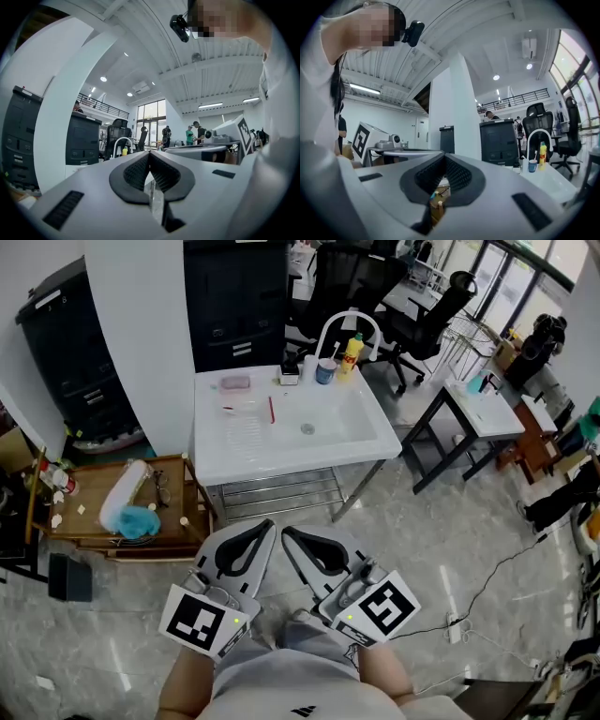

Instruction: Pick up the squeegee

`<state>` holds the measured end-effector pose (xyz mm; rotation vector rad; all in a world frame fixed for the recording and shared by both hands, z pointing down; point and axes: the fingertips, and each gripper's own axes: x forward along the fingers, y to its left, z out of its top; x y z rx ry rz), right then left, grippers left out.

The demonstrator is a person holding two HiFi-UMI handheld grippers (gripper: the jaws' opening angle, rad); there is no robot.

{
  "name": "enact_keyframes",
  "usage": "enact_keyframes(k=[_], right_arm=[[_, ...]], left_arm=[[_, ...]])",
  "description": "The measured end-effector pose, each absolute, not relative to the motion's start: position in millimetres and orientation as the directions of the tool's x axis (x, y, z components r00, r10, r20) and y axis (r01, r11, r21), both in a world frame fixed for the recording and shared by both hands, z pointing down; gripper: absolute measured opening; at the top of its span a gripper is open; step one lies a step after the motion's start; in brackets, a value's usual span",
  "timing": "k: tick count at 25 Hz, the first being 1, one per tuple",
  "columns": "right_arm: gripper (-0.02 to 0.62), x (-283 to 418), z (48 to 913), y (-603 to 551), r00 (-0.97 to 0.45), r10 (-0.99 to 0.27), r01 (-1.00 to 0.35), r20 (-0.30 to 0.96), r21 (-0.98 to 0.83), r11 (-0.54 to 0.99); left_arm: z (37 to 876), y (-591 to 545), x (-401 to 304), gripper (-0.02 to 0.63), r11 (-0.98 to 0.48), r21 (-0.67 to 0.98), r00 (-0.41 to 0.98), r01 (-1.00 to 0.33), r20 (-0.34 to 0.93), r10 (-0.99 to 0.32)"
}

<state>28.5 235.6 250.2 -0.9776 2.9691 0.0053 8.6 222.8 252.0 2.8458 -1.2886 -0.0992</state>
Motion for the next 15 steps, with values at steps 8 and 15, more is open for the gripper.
enact_keyframes(k=[8,15], right_arm=[[0.008,46,252,223,-0.816,-0.577,-0.577,-0.018,-0.012,0.816],[0.008,72,256,211,-0.841,-0.541,-0.54,-0.022,-0.027,0.841]], left_arm=[[253,211,26,0.012,-0.644,0.041,0.642,-0.764,-0.05,-0.765],[255,202,48,0.012,-0.601,0.049,0.6,-0.798,-0.047,-0.799]])
